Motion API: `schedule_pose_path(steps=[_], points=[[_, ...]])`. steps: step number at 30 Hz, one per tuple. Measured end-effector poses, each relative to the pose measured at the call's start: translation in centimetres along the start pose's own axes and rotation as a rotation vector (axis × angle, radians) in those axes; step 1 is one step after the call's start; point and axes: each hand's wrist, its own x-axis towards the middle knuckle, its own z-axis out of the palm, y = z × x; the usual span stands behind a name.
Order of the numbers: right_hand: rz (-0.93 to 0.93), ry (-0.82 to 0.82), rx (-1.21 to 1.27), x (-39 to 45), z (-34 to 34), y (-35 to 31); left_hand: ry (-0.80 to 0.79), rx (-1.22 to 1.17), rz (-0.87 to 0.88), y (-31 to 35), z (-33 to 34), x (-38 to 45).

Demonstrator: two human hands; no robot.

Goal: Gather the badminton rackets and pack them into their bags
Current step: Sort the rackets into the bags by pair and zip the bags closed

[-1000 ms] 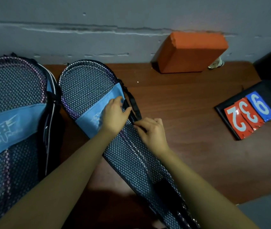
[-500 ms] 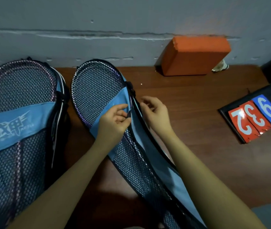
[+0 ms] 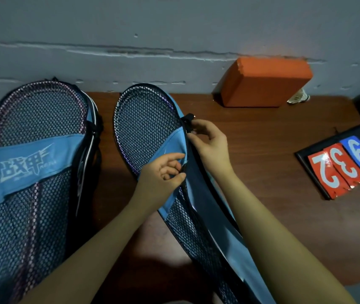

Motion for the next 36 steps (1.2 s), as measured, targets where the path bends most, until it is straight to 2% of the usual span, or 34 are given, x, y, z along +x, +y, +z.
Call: schedule_pose_path(steps=[8,13,18,21,25,27,30,33,36], points=[[-0.066,0.092,-0.073,0.3,0.6,-1.2,-0.042,0.034,0.048,0.5,-0.8,-0.3],[-0.044,-0.088,0.033,1.6,0.0,-1.4,-0.059,0.032,0.069,0.4,-1.4,-0.4],[-0.135,-0.062,-0.117,1.4,0.0,-1.1,-0.05,0.125,0.119,-0.8,-1.4,0.0],[-0.222,-0.04,-0.171,1.6,0.1,-1.5,-0.045,0.264,0.223,-1.2,-1.5,0.4],[-0.31,-0.067,-0.214,1.9,-0.2,-2.4,0.166,0.527,0.467,0.0,-2.8,1.9],[-0.341,-0.105,-0.22,1.7,-0.2,-2.8,0.27,0.717,0.514,1.6,-3.6,3.6],[-0.358,-0.138,-0.205,1.1,-0.2,-3.4,0.203,0.893,0.556,3.3,-4.3,6.1],[-0.31,-0.155,-0.101,0.7,-0.7,-3.8,0.089,0.891,0.603,3.3,-5.1,7.1],[-0.298,-0.208,-0.087,0.5,-1.2,-4.4,0.069,0.85,0.675,3.0,-5.7,7.0]])
